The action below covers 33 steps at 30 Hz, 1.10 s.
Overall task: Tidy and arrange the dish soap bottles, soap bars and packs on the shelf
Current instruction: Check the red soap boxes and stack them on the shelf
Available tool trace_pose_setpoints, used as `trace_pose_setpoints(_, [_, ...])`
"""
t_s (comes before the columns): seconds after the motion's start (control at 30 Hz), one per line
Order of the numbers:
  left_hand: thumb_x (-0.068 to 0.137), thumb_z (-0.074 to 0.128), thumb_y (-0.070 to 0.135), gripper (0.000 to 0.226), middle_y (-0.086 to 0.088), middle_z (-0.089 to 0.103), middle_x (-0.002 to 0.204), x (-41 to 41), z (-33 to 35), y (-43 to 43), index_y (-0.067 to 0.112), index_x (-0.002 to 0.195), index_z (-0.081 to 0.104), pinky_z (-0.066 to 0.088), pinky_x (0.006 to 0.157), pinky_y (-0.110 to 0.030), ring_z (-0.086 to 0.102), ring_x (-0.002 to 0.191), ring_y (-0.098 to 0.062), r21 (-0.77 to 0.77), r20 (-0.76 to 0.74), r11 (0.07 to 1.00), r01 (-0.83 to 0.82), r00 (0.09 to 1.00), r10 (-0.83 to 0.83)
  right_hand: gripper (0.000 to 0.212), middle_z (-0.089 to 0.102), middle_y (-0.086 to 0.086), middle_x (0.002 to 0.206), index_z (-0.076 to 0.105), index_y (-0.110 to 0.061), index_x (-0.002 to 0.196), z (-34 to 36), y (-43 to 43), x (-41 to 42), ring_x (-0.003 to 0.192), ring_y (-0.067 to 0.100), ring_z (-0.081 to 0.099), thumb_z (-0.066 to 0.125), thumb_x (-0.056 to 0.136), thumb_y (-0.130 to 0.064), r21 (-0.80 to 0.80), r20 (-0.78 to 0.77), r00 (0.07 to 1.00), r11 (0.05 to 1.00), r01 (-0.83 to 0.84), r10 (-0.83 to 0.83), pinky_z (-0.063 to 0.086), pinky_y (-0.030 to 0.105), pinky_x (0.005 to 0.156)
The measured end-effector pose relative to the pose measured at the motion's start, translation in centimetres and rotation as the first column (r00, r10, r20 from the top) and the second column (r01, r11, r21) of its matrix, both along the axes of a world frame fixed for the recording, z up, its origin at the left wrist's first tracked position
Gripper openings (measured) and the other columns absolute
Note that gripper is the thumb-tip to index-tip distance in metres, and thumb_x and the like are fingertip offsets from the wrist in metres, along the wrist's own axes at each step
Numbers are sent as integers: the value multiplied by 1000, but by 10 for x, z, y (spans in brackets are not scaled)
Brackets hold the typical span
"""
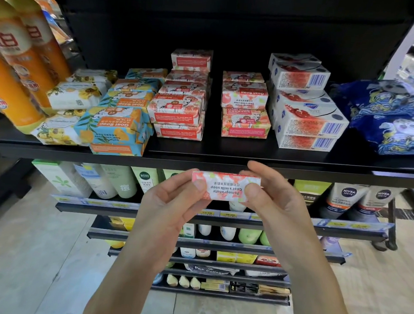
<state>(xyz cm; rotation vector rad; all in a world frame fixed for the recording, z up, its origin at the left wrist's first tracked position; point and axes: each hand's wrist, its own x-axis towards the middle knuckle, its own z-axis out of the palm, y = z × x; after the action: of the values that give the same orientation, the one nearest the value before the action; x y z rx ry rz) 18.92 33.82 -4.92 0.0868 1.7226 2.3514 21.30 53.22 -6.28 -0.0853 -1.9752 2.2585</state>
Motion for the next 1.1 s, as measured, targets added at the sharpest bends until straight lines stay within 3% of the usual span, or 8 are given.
trace_pose_setpoints(0.1, [86, 71, 29, 52, -13, 74, 121, 0, -2, 1, 4, 131, 64, 53, 105, -36, 69, 119, -25, 1, -7, 1000, 14, 1000, -14, 68, 73, 4, 119, 67, -25, 126, 3, -3, 0, 102, 18, 74, 84, 69, -59, -13, 88, 996, 1000, 17, -16, 54, 44, 101])
trace_pose_setpoints(0.23, [85, 72, 27, 56, -12, 73, 124, -1, -4, 1, 5, 135, 61, 53, 106, -39, 68, 120, -26, -11, -10, 1000, 14, 1000, -14, 68, 76, 5, 112, 68, -18, 121, 6, -5, -1, 99, 22, 75, 77, 65, -55, -17, 109, 994, 1000, 24, -22, 54, 49, 101])
trace_pose_setpoints(0.47, [79, 75, 24, 53, -7, 76, 118, -3, 0, 1, 15, 130, 66, 56, 94, -25, 71, 113, -19, 13, -10, 1000, 9, 1000, -9, 65, 75, 4, 118, 70, -20, 124, 2, -4, -2, 114, 21, 70, 88, 71, -53, -48, 99, 995, 999, 12, -7, 50, 44, 106])
trace_pose_setpoints(0.6, [83, 77, 18, 53, 6, 76, 108, -2, 3, 1, 21, 135, 63, 56, 83, -20, 72, 101, -8, -8, -36, 999, 34, 999, -35, 61, 74, 5, 122, 66, -17, 130, 0, 0, -3, 116, 23, 69, 85, 75, -34, -72, 21, 999, 997, -39, 40, 53, 32, 96])
trace_pose_setpoints(0.7, [85, 75, 26, 55, -1, 74, 118, -4, 2, 0, 22, 138, 62, 57, 87, -24, 70, 107, -13, 11, -9, 999, 40, 999, -40, 63, 74, 4, 122, 65, -18, 130, -2, 2, -4, 119, 25, 67, 85, 71, -26, -87, -59, 996, 994, -66, 61, 56, 30, 92])
trace_pose_setpoints(0.93, [92, 72, 31, 41, -12, 75, 118, -7, 3, -1, 7, 126, 69, 57, 99, -34, 71, 112, -25, 9, 37, 998, 57, 998, -57, 70, 68, 5, 131, 54, -13, 141, -7, 5, -6, 126, 30, 61, 77, 76, 1, -37, -196, 976, 993, -109, 99, 54, 45, 101])
trace_pose_setpoints(1.03, [87, 67, 22, 43, -11, 76, 115, -8, 3, 0, 5, 127, 67, 58, 95, -31, 73, 109, -23, -10, 16, 999, 39, 999, -39, 70, 66, 2, 134, 51, -15, 143, -5, 4, -6, 128, 25, 60, 76, 79, -1, 21, -208, 971, 993, -113, 115, 54, 39, 101])
trace_pose_setpoints(1.1, [85, 67, 21, 45, -11, 77, 115, -9, 2, 0, 5, 127, 67, 58, 95, -32, 73, 109, -23, -15, 5, 1000, 9, 1000, -9, 72, 63, -5, 137, 49, -22, 145, 0, 2, -5, 129, 16, 59, 80, 81, -9, 163, -200, 975, 984, -65, 98, 51, 33, 103])
